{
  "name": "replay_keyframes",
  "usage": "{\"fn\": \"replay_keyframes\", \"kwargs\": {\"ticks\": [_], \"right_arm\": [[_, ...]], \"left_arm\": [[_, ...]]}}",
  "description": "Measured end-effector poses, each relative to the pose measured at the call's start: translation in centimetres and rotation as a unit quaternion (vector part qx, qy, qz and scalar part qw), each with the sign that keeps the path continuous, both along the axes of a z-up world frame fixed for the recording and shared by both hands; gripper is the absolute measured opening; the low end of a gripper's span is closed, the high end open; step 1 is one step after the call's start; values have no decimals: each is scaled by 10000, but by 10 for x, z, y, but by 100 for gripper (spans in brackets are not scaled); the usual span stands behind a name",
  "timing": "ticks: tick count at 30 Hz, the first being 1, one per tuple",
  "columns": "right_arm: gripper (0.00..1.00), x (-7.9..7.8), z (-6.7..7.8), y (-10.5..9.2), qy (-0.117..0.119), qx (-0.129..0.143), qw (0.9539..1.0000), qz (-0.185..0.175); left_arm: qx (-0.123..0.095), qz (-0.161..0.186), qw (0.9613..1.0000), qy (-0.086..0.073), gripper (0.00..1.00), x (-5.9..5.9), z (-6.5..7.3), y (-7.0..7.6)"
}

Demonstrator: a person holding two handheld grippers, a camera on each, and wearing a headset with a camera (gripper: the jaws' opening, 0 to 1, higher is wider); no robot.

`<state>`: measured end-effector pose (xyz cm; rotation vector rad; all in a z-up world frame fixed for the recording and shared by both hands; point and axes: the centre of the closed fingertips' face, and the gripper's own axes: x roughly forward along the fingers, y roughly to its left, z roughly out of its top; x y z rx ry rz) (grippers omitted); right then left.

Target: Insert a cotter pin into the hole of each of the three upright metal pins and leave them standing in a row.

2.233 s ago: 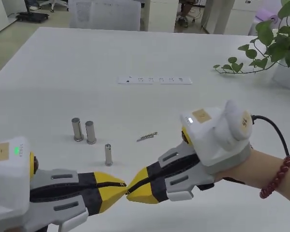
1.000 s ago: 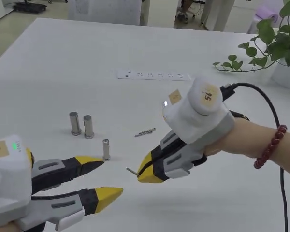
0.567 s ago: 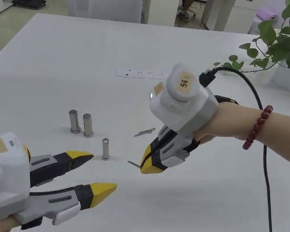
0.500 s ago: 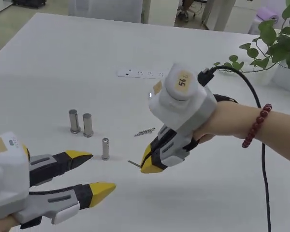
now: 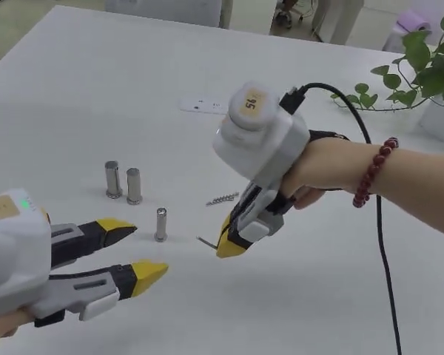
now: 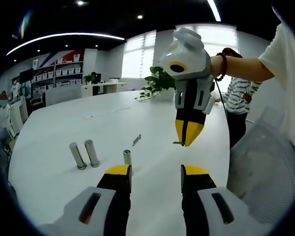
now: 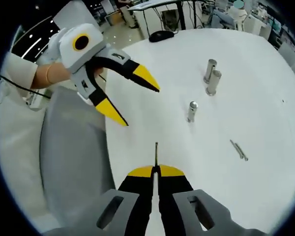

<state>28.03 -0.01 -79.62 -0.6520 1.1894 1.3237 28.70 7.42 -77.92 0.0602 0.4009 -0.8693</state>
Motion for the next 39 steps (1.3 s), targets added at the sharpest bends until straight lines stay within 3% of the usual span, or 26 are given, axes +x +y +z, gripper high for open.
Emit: {"fn": "replay_keyframes", "kwargs": {"ticks": [10, 20, 24, 39], "right_arm": [[3, 8, -7, 6, 371, -111, 9976, -577], [3, 9, -15, 10, 779, -262, 9920, -957], [3, 9, -16, 11, 992, -327, 9876, -1173], [3, 17, -20, 20, 1236, -409, 9818, -1385]], "left_arm": [[158, 317, 9994, 4, 33, 22, -11, 10], [179, 431, 9989, -76, 27, 41, -20, 10], [222, 423, 9988, -70, 26, 46, -24, 8], [306, 333, 9990, -20, 22, 59, -40, -1]]}}
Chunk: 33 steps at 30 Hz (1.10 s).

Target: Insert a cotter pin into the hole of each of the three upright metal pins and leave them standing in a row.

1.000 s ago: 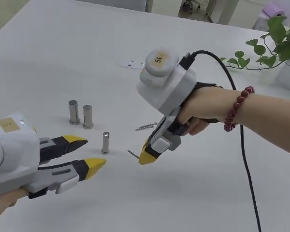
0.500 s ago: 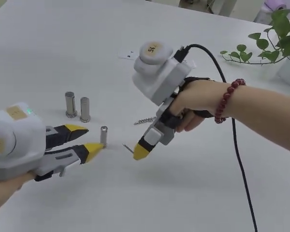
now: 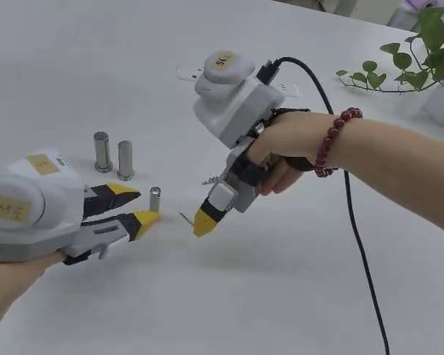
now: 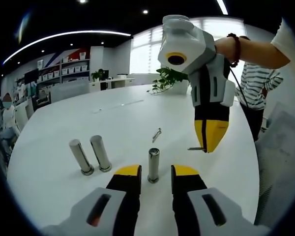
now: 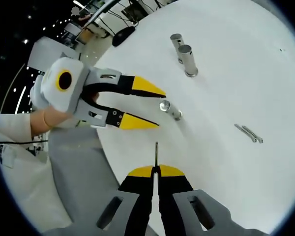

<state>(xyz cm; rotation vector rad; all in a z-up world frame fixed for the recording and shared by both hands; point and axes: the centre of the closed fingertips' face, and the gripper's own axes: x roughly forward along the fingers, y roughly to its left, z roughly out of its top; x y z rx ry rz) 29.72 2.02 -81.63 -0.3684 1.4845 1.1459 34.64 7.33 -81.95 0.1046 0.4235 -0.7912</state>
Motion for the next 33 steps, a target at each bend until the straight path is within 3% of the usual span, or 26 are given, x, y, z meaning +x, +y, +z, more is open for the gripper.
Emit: {"fn": "replay_keyframes", "kwargs": {"ticks": [16, 33], "right_arm": [[3, 15, -5, 5, -201, -107, 9997, 23], [3, 26, -9, 13, -473, -203, 9986, 108]], "left_arm": [[-163, 21, 9999, 26, 18, 11, -4, -6], [-120, 9, 9998, 135, 8, 13, -13, -9]]}}
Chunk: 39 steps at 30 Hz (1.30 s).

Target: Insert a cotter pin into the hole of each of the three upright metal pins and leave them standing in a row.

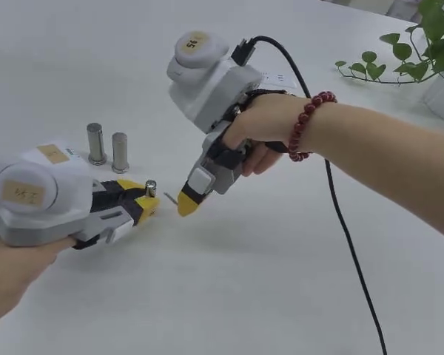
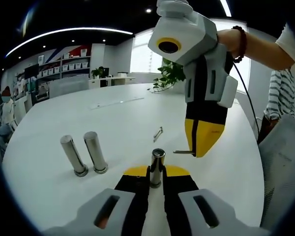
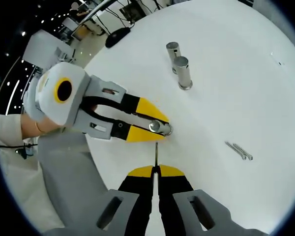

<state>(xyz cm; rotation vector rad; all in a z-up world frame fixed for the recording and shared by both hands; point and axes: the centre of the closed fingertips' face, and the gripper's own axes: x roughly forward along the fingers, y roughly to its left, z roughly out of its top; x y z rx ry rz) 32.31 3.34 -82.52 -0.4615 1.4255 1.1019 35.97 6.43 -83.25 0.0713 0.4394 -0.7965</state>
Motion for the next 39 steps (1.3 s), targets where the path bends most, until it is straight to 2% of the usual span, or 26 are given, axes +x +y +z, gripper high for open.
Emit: {"fn": "replay_keyframes", "kwargs": {"ticks": [8, 19, 31, 39], "right_arm": [[3, 4, -1, 5, -108, -26, 9999, 57], [3, 5, -1, 11, -74, 20, 10000, 54], [3, 8, 0, 11, -291, -100, 9993, 233], [3, 8, 1, 12, -324, -96, 9992, 226]], "left_arm": [[-14, 9, 10000, 29, 8, 1, -1, -1], [-24, -29, 10000, 47, 8, 0, -2, -2], [15, -58, 10000, 30, 8, -2, -2, -3], [33, -60, 10000, 21, 7, -2, -3, -3]]}}
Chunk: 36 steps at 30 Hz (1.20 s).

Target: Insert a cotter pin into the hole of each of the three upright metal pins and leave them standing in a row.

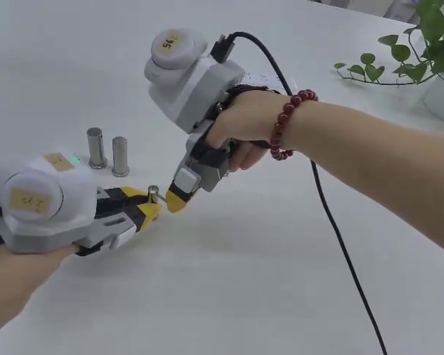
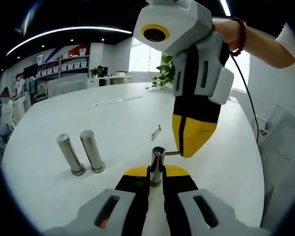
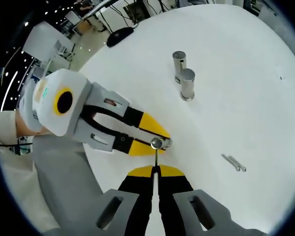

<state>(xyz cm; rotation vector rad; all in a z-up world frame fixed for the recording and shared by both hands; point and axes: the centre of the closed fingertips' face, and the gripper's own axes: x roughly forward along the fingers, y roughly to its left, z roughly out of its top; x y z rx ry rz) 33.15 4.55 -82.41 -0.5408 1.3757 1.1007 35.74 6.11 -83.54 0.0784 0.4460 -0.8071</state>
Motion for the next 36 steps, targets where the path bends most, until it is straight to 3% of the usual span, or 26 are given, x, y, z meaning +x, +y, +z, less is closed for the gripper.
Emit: {"fn": "replay_keyframes", "kwargs": {"ticks": [12, 18, 36], "right_arm": [[3, 4, 3, 4, -217, 59, 9997, 65], [3, 9, 7, 8, -476, 181, 9986, 167], [4, 9, 7, 12, -668, 345, 9964, 393]], "left_arm": [[22, 18, 10000, 0, 7, 1, -1, -1], [36, 40, 10000, -7, 7, 1, -1, 0], [79, -40, 10000, -18, 7, -3, -4, -4]]}}
